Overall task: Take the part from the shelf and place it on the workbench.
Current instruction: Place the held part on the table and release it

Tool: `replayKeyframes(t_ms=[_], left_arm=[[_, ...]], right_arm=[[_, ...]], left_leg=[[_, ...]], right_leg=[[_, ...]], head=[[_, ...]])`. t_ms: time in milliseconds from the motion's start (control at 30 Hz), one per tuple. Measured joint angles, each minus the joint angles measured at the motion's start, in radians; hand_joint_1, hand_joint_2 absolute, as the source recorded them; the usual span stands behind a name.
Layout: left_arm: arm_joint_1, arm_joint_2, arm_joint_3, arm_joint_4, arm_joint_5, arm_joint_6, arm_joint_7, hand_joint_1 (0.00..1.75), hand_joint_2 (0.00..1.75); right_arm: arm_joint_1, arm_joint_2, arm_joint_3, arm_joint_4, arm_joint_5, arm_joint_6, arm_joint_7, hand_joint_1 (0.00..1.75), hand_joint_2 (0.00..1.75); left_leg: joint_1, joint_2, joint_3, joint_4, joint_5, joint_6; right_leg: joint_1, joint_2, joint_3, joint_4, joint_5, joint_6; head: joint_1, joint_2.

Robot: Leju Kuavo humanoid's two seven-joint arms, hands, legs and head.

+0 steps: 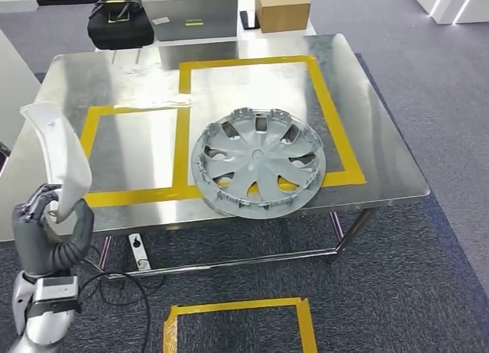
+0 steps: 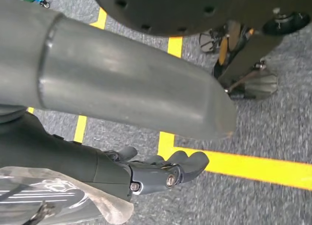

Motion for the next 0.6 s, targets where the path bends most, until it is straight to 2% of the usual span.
replayKeyframes(t_ms=[67, 133, 167, 200, 233, 267, 333, 367, 467, 500, 533, 600], left_arm=[[-0.035, 0.031, 0.017, 0.063, -0.027, -0.047, 0.009, 1.75, 1.75], [-0.077, 0.06, 0.03, 0.144, -0.069, -0.084, 0.024, 1.75, 1.75], [-0.101, 0.073, 0.032, 0.192, -0.101, -0.097, 0.037, 1.75, 1.75], [-0.128, 0.086, 0.033, 0.243, -0.138, -0.107, 0.051, 1.75, 1.75], [-0.16, 0.098, 0.032, 0.298, -0.172, -0.115, 0.063, 1.75, 1.75], [-0.194, 0.109, 0.031, 0.353, -0.201, -0.121, 0.073, 1.75, 1.75], [-0.268, 0.125, 0.024, 0.471, -0.25, -0.129, 0.086, 1.75, 1.75], [-0.303, 0.13, 0.019, 0.53, -0.273, -0.133, 0.093, 1.75, 1.75], [-0.384, 0.142, -0.005, 0.699, -0.338, -0.152, 0.108, 1.75, 1.75], [-0.406, 0.145, -0.015, 0.749, -0.358, -0.157, 0.113, 1.75, 1.75], [-0.425, 0.147, -0.025, 0.796, -0.375, -0.16, 0.119, 1.75, 1.75], [-0.451, 0.147, -0.043, 0.872, -0.395, -0.162, 0.128, 1.75, 1.75]], right_arm=[[-0.001, -0.004, 0.0, 0.0, 0.009, 0.005, -0.002, 0.0, 0.0], [-0.001, -0.009, 0.0, 0.0, 0.019, 0.01, -0.004, 0.0, 0.0], [-0.002, -0.012, 0.0, 0.0, 0.024, 0.011, -0.005, 0.0, 0.0], [-0.002, -0.015, 0.0, 0.0, 0.029, 0.013, -0.006, 0.0, 0.0], [-0.004, -0.017, 0.0, 0.0, 0.032, 0.014, -0.007, 0.0, 0.0], [-0.006, -0.019, 0.0, 0.0, 0.035, 0.015, -0.008, 0.0, 0.0], [-0.009, -0.023, 0.0, 0.0, 0.041, 0.016, -0.011, 0.0, 0.0], [-0.011, -0.025, 0.0, 0.0, 0.044, 0.017, -0.012, 0.0, 0.0], [-0.014, -0.034, 0.0, 0.0, 0.051, 0.022, -0.014, 0.0, 0.0], [-0.014, -0.039, 0.0, 0.0, 0.052, 0.024, -0.014, 0.0, 0.0], [-0.014, -0.042, 0.0, 0.0, 0.053, 0.025, -0.014, 0.0, 0.0], [-0.015, -0.047, 0.0, 0.0, 0.054, 0.028, -0.014, 0.0, 0.0]], left_leg=[[0.003, 0.001, -0.038, 0.087, -0.05, -0.012], [0.007, 0.001, -0.099, 0.216, -0.102, -0.02], [0.008, 0.001, -0.118, 0.251, -0.107, -0.022], [0.008, 0.002, -0.122, 0.254, -0.094, -0.022], [0.009, 0.002, -0.105, 0.214, -0.061, -0.021], [0.009, 0.002, -0.076, 0.147, -0.02, -0.018], [0.005, 0.002, -0.021, 0.023, 0.03, -0.01], [0.003, 0.003, -0.009, -0.008, 0.035, -0.006], [0.001, 0.004, -0.006, -0.023, 0.031, 0.007], [0.003, 0.004, -0.004, -0.026, 0.032, 0.014], [0.006, 0.005, -0.001, -0.03, 0.034, 0.02], [0.006, 0.007, 0.0, -0.031, 0.034, 0.028]], right_leg=[[-0.003, -0.001, 0.005, -0.005, 0.002, -0.008], [-0.003, -0.002, 0.007, -0.005, 0.0, -0.012], [-0.003, -0.002, 0.008, -0.005, 0.0, -0.013], [-0.003, -0.002, 0.009, -0.004, -0.001, -0.013], [-0.003, -0.001, 0.01, -0.004, -0.001, -0.012], [-0.003, 0.0, 0.013, -0.004, -0.002, -0.011], [0.001, 0.0, 0.012, -0.002, -0.005, -0.005], [0.002, 0.0, 0.009, -0.001, -0.005, -0.001], [0.001, 0.0, 0.003, -0.002, -0.005, 0.015], [0.001, 0.0, -0.003, 0.009, -0.015, 0.019], [0.001, 0.0, -0.019, 0.039, -0.033, 0.023], [0.001, 0.0, -0.081, 0.161, -0.09, 0.028]], head=[[-0.004, 0.0], [-0.005, 0.0], [-0.005, 0.0], [-0.005, 0.0], [-0.005, 0.0], [-0.006, 0.0], [-0.006, 0.0], [-0.005, 0.0], [-0.005, 0.0], [-0.004, 0.0], [-0.002, 0.0], [0.002, 0.0]])
